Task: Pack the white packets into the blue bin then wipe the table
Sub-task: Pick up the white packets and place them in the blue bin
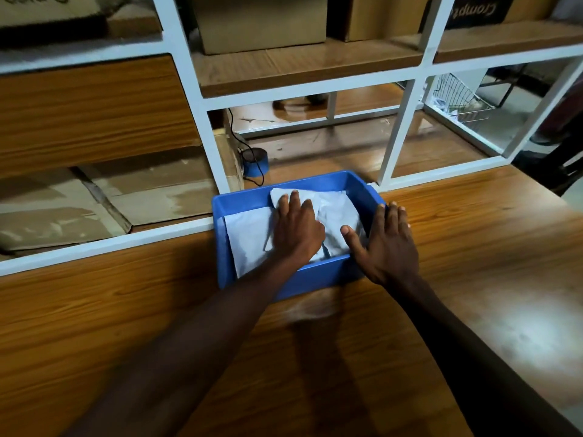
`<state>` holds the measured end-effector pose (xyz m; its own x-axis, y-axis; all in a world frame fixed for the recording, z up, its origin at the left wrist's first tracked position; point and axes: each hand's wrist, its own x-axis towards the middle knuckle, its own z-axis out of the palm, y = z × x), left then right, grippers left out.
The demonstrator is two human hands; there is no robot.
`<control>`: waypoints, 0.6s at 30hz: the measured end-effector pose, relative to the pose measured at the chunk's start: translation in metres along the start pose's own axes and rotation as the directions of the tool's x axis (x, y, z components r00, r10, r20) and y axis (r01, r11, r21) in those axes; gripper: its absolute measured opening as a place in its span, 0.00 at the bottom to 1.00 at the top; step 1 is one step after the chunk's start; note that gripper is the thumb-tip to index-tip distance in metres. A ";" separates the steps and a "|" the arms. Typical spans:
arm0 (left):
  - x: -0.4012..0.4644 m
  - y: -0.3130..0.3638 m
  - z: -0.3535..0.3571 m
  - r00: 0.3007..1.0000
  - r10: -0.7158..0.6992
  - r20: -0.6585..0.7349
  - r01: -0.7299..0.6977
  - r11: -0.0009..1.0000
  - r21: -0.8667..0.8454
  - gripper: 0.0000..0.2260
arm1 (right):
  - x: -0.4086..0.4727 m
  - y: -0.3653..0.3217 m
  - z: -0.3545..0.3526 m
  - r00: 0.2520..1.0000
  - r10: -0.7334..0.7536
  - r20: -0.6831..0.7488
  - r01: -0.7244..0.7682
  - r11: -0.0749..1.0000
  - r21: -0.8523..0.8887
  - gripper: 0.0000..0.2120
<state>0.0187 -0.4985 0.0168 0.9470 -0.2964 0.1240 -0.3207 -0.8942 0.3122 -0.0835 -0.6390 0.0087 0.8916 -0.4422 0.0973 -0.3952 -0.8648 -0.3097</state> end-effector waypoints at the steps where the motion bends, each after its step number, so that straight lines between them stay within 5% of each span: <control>1: 0.002 0.001 0.003 0.999 -0.024 0.048 0.025 1.000 -0.011 0.23 | 0.001 0.000 0.001 1.000 -0.001 -0.002 0.001 1.000 0.001 0.51; 4: 0.008 -0.003 0.000 0.973 -0.026 0.227 0.037 0.998 -0.045 0.26 | 0.002 0.001 0.003 1.000 -0.004 -0.008 0.004 1.000 0.001 0.51; 10: 0.015 -0.042 -0.021 0.862 0.121 0.492 -0.218 0.965 0.145 0.46 | 0.003 0.000 0.003 1.000 -0.010 -0.014 0.011 1.000 0.020 0.52; 18: 0.014 -0.056 -0.001 0.855 0.145 0.498 -0.281 0.936 0.210 0.52 | 0.006 0.000 0.007 1.000 -0.014 -0.019 0.014 1.000 0.000 0.49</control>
<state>0.0499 -0.4519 0.0022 0.7726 -0.5499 -0.3173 -0.5625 -0.8246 0.0595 -0.0762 -0.6406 0.0025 0.8929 -0.4341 0.1195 -0.3822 -0.8710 -0.3086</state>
